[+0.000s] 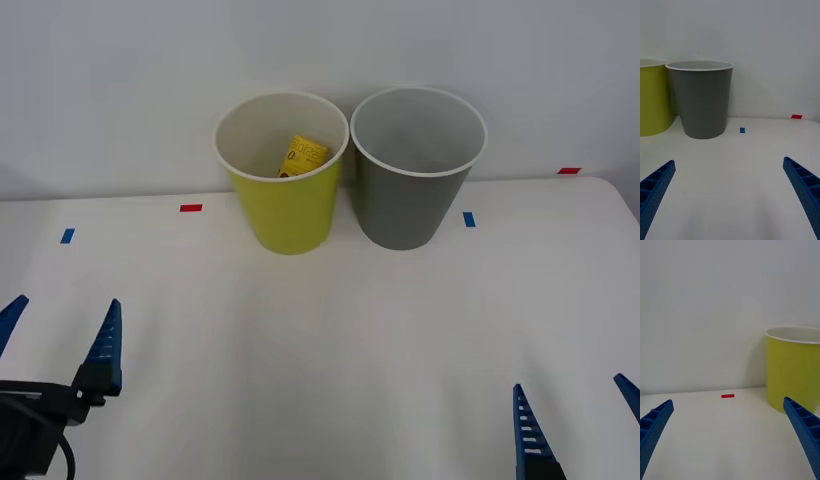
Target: Put cans in the gray bin and PET bottles in the light green bin.
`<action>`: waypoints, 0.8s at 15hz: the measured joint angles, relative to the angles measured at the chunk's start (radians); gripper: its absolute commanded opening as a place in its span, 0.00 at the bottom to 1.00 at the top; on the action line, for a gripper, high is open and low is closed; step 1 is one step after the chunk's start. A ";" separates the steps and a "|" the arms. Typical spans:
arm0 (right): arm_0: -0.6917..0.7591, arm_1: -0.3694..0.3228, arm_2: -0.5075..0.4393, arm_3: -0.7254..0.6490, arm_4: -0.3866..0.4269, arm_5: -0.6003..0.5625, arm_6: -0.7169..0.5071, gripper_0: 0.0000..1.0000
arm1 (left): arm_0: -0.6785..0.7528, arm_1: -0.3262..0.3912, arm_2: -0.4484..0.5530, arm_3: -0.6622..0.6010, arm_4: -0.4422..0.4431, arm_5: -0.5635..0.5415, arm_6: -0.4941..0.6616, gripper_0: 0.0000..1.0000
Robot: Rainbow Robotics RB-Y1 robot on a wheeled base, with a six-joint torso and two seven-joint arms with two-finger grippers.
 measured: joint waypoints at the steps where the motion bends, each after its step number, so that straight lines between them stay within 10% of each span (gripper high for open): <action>1: 0.000 0.000 0.000 0.000 0.000 0.000 0.000 1.00 | 0.008 0.004 -0.020 0.042 -0.009 -0.054 0.002 1.00; 12: 0.000 0.000 0.000 0.000 0.000 0.000 0.000 1.00 | 0.260 0.007 -0.055 0.092 -0.115 -0.202 0.013 1.00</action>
